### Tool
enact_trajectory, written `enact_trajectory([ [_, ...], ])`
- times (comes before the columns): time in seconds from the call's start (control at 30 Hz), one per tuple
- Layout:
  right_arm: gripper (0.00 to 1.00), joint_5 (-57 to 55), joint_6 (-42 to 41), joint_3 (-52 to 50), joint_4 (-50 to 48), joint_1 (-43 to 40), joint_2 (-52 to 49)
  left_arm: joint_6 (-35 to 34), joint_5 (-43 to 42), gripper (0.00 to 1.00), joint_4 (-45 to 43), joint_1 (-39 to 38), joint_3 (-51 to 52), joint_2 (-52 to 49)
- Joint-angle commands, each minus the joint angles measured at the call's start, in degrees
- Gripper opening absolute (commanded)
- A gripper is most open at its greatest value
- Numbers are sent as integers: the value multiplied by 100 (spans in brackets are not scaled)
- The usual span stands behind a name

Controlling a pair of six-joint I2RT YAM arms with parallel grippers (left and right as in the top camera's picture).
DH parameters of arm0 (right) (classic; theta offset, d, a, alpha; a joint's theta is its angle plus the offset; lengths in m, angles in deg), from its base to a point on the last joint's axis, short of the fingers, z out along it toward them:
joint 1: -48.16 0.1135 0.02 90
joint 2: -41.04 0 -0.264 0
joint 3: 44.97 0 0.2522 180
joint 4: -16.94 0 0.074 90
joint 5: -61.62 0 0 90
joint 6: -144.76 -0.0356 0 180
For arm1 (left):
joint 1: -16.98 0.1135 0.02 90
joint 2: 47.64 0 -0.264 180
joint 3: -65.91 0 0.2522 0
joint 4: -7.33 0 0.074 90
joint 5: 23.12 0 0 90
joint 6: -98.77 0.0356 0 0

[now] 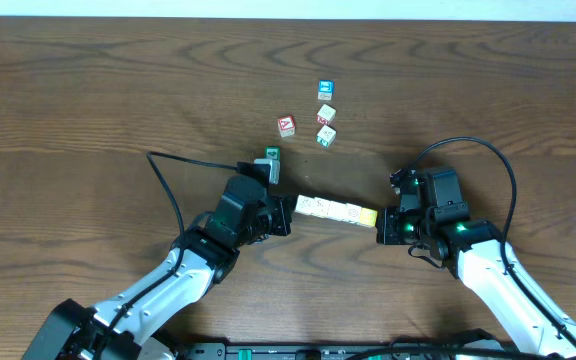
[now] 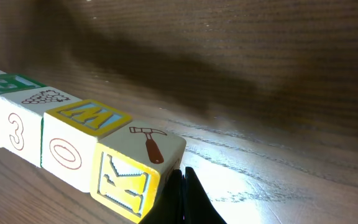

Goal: Lift 5 blocks

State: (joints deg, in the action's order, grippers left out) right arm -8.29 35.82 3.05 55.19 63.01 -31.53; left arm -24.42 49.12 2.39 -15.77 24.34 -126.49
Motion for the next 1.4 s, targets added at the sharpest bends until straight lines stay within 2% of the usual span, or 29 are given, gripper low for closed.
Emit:
enact_trajectory([
  [0.0,1,1941,15,525,-212,289,111,-52,-1309,7,-127,-306,-293,85],
  [1.37,1,1941,140,743,46,289,111,-26,-1329,7,63,-306,-297,343],
])
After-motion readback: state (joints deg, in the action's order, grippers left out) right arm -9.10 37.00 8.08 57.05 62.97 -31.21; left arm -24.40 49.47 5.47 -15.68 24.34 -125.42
